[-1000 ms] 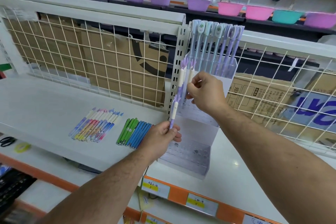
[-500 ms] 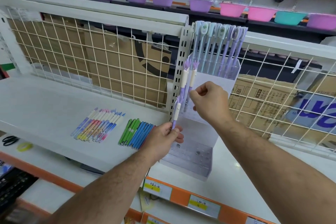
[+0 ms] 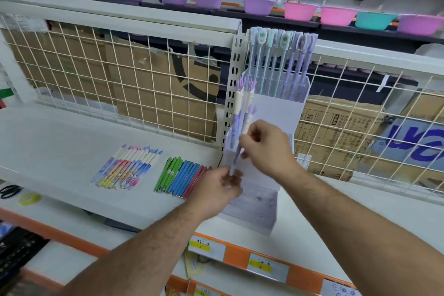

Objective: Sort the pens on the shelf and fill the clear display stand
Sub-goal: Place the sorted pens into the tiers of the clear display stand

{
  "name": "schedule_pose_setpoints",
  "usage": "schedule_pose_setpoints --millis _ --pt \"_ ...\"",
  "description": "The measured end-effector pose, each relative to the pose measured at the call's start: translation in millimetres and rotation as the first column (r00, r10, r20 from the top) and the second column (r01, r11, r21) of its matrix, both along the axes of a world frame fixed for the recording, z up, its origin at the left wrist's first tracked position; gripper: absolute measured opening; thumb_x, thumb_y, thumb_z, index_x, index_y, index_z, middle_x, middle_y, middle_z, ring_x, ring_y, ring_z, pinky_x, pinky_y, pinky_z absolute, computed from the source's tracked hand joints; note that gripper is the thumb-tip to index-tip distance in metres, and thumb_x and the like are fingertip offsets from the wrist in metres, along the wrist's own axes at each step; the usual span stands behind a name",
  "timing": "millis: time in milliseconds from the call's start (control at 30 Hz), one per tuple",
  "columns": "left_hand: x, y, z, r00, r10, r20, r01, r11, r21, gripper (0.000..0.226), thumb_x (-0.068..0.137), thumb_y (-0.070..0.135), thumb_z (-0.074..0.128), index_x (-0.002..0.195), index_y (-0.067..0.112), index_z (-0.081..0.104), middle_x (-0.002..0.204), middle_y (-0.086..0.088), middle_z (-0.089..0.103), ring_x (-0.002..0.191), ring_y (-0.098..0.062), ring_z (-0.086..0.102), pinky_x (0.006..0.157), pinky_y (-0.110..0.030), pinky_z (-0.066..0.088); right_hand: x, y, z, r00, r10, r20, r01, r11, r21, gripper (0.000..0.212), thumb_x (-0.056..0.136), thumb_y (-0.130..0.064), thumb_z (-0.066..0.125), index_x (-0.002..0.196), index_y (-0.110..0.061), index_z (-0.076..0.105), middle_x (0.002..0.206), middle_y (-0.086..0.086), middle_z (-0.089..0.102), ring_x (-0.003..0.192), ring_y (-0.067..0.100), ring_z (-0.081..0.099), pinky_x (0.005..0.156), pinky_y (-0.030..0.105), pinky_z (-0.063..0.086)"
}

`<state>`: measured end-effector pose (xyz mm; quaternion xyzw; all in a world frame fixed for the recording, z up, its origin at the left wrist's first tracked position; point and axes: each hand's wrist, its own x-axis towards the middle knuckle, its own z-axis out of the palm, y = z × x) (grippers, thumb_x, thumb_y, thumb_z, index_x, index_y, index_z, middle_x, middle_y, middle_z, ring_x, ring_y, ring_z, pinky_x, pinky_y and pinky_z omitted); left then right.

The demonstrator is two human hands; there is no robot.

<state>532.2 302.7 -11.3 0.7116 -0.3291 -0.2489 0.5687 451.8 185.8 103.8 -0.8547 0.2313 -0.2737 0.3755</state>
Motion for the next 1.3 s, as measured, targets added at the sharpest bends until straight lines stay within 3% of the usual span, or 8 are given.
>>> schedule_pose_setpoints --millis 100,167,267,367,500,667,933,1300 --pt "-7.8 2.0 -9.1 0.967 0.094 0.236 -0.106 0.994 0.037 0.032 0.084 0.021 0.078 0.091 0.049 0.065 0.109 0.023 0.064 0.103 0.012 0.055 0.088 -0.003 0.037 -2.0 -11.5 23.3 0.990 -0.035 0.138 0.024 0.996 0.083 0.013 0.091 -0.013 0.063 0.079 -0.011 0.057 0.076 0.012 0.072 0.063 0.014 0.074 0.048 0.025 0.048" --pt "-7.4 3.9 -12.9 0.928 0.181 0.327 -0.198 0.980 0.019 0.033 0.082 0.023 0.080 0.087 0.050 0.061 0.109 0.023 0.055 0.103 0.006 0.052 0.087 -0.008 0.036 -3.0 -18.1 34.9 0.980 -0.056 0.191 0.037 0.994 0.098 0.011 0.092 -0.013 0.063 0.083 -0.010 0.057 0.080 0.014 0.072 0.064 0.015 0.074 0.049 0.025 0.050" --pt "-3.7 7.2 -17.1 0.946 0.179 0.269 -0.192 0.981 0.022 0.031 0.081 0.022 0.081 0.096 0.042 0.062 0.111 0.022 0.053 0.110 -0.002 0.052 0.095 -0.020 0.039 -2.1 -21.8 43.0 0.974 -0.075 0.212 0.061 0.996 0.070 0.011 0.093 -0.015 0.062 0.085 -0.009 0.058 0.080 0.012 0.072 0.067 0.013 0.075 0.059 0.043 0.060" --pt "-1.9 9.5 -21.0 0.968 0.159 0.192 -0.167 0.986 0.024 0.026 0.082 0.023 0.081 0.096 0.040 0.065 0.117 0.023 0.050 0.110 0.009 0.048 0.092 -0.005 0.031 0.4 -21.3 44.7 0.972 -0.084 0.219 0.071 0.995 0.070 0.012 0.094 -0.015 0.061 0.083 -0.012 0.057 0.079 0.011 0.072 0.068 0.011 0.074 0.059 0.052 0.061" --pt "-0.2 10.1 -21.8 0.978 0.144 0.148 -0.150 0.988 0.033 0.027 0.083 0.025 0.081 0.100 0.038 0.066 0.119 0.025 0.047 0.113 0.007 0.046 0.092 -0.003 0.028 7.9 -19.6 43.1 0.978 -0.094 0.184 0.086 0.995 0.050 0.011 0.094 -0.017 0.062 0.085 -0.013 0.058 0.081 0.008 0.072 0.068 0.008 0.074 0.059 0.051 0.061" --pt "0.5 13.6 -20.4 0.985 0.162 0.059 -0.167 0.982 0.086 0.037 0.082 0.034 0.081 0.117 0.036 0.068 0.131 0.007 0.050 0.120 -0.010 0.050 0.099 -0.024 0.038 15.0 -18.3 39.0 0.991 -0.100 0.092 0.101 0.995 -0.015 0.010 0.094 -0.020 0.063 0.085 -0.016 0.061 0.081 0.002 0.073 0.072 0.012 0.074 0.064 0.047 0.063" --pt "0.1 15.0 -21.4 0.986 0.160 0.037 -0.163 0.982 0.090 0.043 0.083 0.036 0.079 0.124 0.036 0.067 0.136 0.008 0.055 0.116 -0.009 0.048 0.093 -0.025 0.038 18.8 -13.5 34.0 0.996 -0.086 -0.026 0.081 0.984 -0.158 0.011 0.093 -0.018 0.060 0.083 -0.014 0.062 0.083 0.009 0.071 0.083 0.027 0.071 0.069 0.050 0.061" --pt "1.7 14.7 -23.7 0.988 0.152 0.017 -0.153 0.984 0.088 0.045 0.084 0.036 0.079 0.126 0.038 0.065 0.138 0.008 0.054 0.117 -0.009 0.048 0.093 -0.024 0.040 25.4 -16.7 38.1 0.994 -0.096 -0.059 0.089 0.990 -0.107 0.012 0.093 -0.015 0.063 0.082 -0.013 0.064 0.077 0.007 0.073 0.070 0.019 0.074 0.066 0.047 0.063"
